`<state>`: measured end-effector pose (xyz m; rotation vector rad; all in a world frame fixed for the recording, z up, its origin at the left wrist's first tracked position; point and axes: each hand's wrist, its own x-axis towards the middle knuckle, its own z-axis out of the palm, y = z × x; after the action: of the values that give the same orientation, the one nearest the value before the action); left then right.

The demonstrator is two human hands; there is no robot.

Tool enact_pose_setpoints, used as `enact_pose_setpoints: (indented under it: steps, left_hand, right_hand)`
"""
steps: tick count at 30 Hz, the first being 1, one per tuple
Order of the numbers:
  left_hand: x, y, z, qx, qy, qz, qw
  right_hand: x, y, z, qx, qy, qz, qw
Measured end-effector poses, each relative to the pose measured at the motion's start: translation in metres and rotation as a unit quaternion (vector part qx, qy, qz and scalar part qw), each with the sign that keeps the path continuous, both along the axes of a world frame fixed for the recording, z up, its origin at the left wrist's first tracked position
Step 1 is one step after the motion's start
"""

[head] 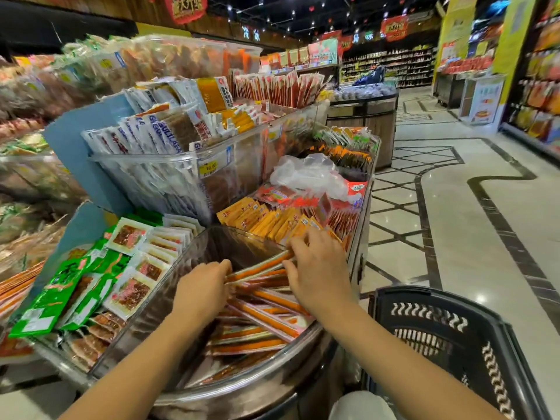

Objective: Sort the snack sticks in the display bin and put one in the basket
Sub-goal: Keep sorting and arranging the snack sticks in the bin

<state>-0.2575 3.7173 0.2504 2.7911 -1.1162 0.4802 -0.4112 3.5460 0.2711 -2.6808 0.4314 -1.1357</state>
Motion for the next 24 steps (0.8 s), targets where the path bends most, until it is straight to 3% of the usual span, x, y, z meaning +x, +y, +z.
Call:
enact_pose_setpoints:
  steps: [3, 7, 16, 20, 24]
  left_hand:
    - [0.007, -0.011, -0.007, -0.006, -0.012, -0.020, 1.000]
    - [0.011, -0.020, -0.015, -0.041, -0.005, -0.032, 0.999]
    - [0.011, -0.015, -0.017, -0.080, 0.090, -0.036, 0.992]
    - [-0.001, -0.003, 0.004, -0.097, 0.052, -0.074, 0.991]
    - [-0.003, 0.036, 0.030, -0.113, -0.053, -0.087, 0.988]
  right_hand:
    - [0.001, -0.001, -0.008, -0.056, 0.013, -0.034, 0.998]
    - [0.004, -0.001, -0.013, -0.113, 0.037, -0.005, 0.993]
    - [0.007, -0.001, -0.012, -0.124, 0.130, -0.008, 0.984]
    - [0.005, 0.000, -0.010, -0.133, 0.121, -0.001, 0.984]
    - [0.005, 0.002, -0.007, -0.165, 0.102, 0.016, 0.981]
